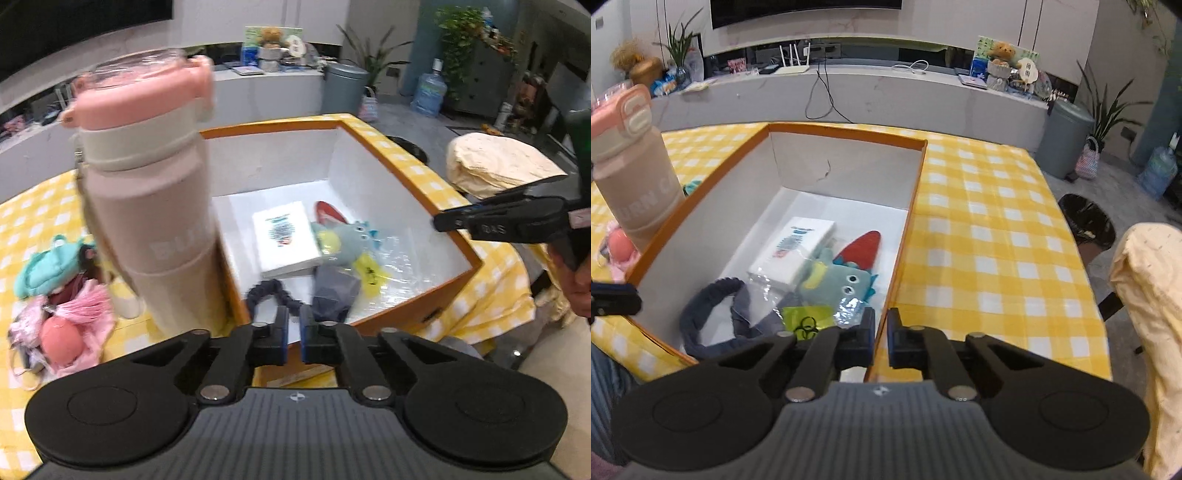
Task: Organize soft objects
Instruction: 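Lower into the box and open both tools to release bag and strap, then move both open tools back over the remaining pile on the table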
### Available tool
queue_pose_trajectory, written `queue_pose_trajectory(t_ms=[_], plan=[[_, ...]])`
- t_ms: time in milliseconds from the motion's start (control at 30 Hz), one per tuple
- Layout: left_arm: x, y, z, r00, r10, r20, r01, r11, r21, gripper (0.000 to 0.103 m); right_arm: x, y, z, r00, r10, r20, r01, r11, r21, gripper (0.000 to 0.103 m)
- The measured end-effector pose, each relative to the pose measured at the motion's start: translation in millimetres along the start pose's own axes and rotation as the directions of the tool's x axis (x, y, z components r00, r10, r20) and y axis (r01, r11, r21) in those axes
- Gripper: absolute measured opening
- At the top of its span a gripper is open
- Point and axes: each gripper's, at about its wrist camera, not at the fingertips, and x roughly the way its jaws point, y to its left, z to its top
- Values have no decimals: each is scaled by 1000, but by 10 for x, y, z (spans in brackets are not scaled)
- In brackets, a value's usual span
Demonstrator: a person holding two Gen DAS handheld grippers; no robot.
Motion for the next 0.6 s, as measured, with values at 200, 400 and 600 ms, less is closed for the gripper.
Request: queue_pose_trajectory(t_ms=[200, 400, 600], plan=[[26, -128, 9, 1000, -20, 13, 20, 1000, 22, 1, 74, -88, 71, 999, -54, 3, 54, 999, 8, 0], [-56, -8, 6, 998, 27, 58, -24, 999, -49, 26, 98, -125, 90, 997, -74, 3, 73, 997, 22, 0], [-73, -22, 51, 994, 93, 59, -91, 995, -33, 30, 74, -146, 62, 998, -60, 4, 59, 997, 44, 0]])
